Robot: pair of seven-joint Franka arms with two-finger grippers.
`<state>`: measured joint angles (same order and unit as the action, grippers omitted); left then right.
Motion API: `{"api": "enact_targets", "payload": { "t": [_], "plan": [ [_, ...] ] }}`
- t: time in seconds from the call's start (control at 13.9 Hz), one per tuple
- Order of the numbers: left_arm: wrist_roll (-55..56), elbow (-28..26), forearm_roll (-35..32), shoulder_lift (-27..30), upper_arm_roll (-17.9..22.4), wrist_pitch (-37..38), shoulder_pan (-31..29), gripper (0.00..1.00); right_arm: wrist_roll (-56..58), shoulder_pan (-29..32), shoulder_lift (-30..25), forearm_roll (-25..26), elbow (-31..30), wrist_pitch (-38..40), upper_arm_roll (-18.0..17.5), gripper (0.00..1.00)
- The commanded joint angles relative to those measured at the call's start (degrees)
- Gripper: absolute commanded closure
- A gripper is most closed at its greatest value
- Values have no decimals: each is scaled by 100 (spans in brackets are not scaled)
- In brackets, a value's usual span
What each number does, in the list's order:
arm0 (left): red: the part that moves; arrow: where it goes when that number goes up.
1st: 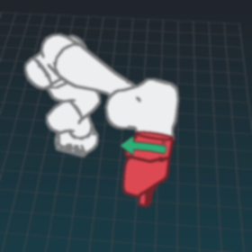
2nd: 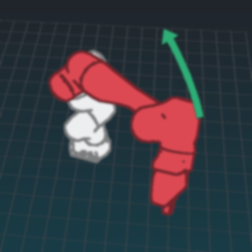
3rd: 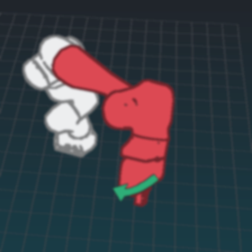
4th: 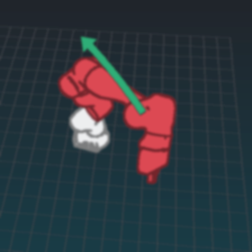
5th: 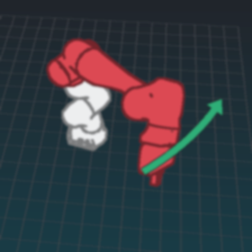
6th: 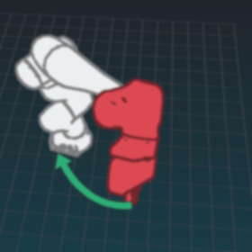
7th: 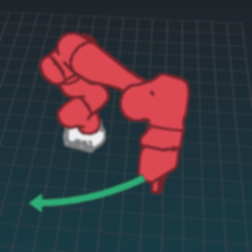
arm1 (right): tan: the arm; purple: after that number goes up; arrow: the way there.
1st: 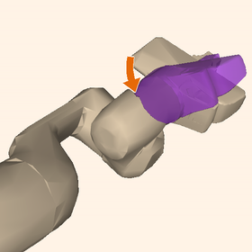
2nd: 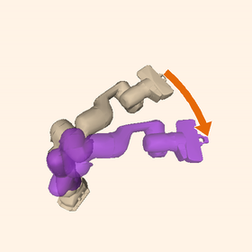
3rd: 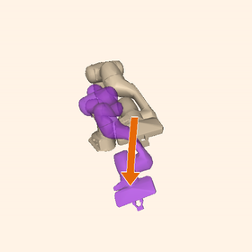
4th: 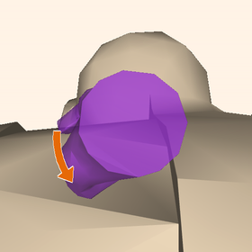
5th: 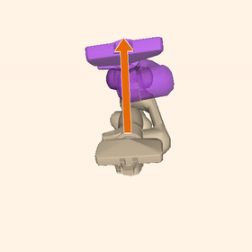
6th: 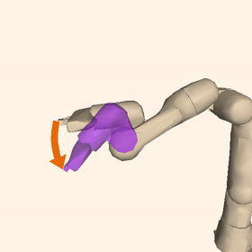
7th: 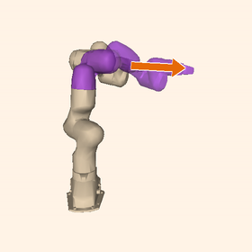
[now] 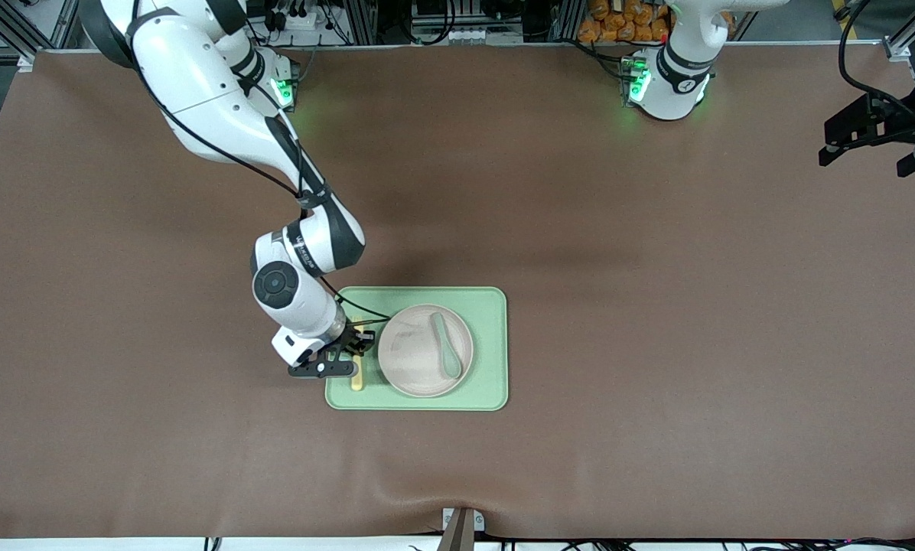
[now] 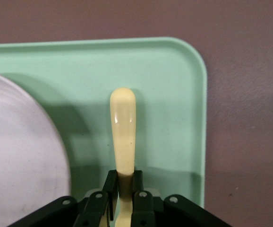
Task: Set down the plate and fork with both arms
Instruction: 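Lift the fork with the right gripper and set it beside the plate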
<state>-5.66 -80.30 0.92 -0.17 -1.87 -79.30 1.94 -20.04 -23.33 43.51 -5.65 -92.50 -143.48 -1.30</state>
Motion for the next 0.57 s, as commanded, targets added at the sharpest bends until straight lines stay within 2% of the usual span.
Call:
{"api": "enact_targets", "payload": {
  "t": [0.0, 0.07, 0.5],
  "plan": [
    [-23, -12, -74, -18, 2, -68, -18, 0, -201, -14, -238, -86, -207, -31, -10, 15],
    [-23, -3, -57, -18, 2, -86, -36, 0, -280, -14, -255, -77, -190, -31, -2, 0],
    [-32, 23, -101, -386, 28, -192, -18, 0, -9, 328, -615, -77, 276, 136, -2, 0]
  ]
}}
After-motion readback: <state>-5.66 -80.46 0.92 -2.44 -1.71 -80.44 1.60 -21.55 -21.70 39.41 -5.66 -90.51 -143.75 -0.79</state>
